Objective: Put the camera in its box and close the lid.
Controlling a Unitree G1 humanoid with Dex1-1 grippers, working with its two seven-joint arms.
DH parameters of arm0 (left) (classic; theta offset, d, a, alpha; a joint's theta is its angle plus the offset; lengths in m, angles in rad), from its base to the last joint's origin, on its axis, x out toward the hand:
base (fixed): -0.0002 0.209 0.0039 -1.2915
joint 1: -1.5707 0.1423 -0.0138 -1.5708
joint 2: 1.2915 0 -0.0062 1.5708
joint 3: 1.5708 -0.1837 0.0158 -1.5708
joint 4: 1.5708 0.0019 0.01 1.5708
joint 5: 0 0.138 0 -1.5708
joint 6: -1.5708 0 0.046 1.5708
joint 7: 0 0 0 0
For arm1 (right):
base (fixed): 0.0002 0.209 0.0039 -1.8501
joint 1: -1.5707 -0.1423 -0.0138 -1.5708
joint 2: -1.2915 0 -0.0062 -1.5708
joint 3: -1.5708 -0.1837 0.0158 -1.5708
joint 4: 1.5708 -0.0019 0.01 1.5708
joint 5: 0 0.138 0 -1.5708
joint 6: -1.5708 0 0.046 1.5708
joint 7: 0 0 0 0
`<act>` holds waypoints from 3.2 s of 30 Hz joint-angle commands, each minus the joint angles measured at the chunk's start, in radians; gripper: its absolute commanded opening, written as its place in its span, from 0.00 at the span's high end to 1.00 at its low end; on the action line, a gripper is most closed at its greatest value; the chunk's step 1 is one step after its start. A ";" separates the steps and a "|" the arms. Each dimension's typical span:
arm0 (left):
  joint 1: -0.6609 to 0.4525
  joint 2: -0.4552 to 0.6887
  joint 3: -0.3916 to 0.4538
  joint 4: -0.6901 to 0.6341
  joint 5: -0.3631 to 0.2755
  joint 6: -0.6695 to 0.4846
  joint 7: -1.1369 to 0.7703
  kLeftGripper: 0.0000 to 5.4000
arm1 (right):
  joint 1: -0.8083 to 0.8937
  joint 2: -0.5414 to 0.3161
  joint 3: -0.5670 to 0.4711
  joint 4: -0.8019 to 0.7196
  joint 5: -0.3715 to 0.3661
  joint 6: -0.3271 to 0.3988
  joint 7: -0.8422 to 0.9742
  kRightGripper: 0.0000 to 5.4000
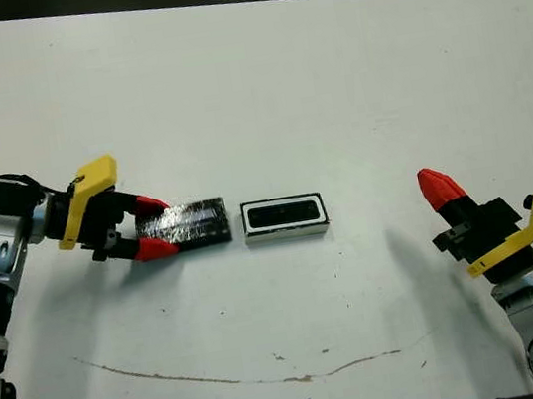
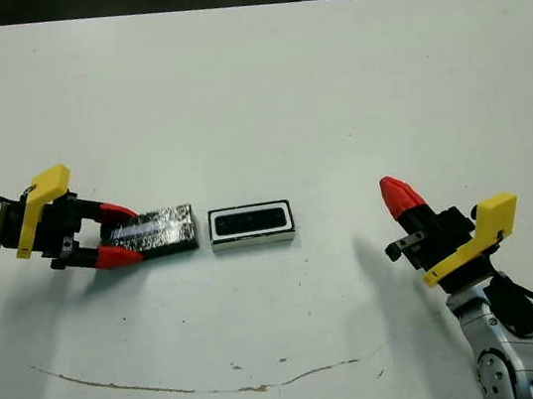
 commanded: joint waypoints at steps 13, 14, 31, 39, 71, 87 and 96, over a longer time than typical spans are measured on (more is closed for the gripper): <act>0.179 -0.120 0.131 -0.227 -0.204 0.080 0.181 0.41 | 0.010 -0.016 0.003 0.017 0.003 -0.007 0.007 1.00; 0.175 -0.121 0.125 -0.227 -0.209 0.091 0.173 0.41 | 0.010 -0.016 0.003 0.017 0.004 -0.006 0.006 1.00; 0.053 -0.161 -0.008 -0.131 -0.138 0.076 0.107 0.41 | 0.017 -0.017 0.013 0.005 -0.009 -0.002 -0.013 1.00; 0.031 -0.213 -0.052 -0.095 -0.088 0.021 0.130 0.41 | 0.020 -0.019 0.014 0.000 0.003 0.011 -0.012 1.00; -0.029 -0.324 -0.124 0.026 -0.034 0.008 0.122 0.41 | 0.019 -0.033 0.021 -0.009 0.010 0.010 -0.026 1.00; -0.070 -0.437 -0.143 0.141 -0.013 -0.021 0.114 0.41 | 0.021 -0.036 0.019 -0.004 0.011 0.003 -0.022 1.00; -0.102 -0.487 -0.155 0.216 0.015 -0.084 0.100 0.41 | 0.020 -0.031 0.014 0.002 0.026 0.004 -0.017 1.00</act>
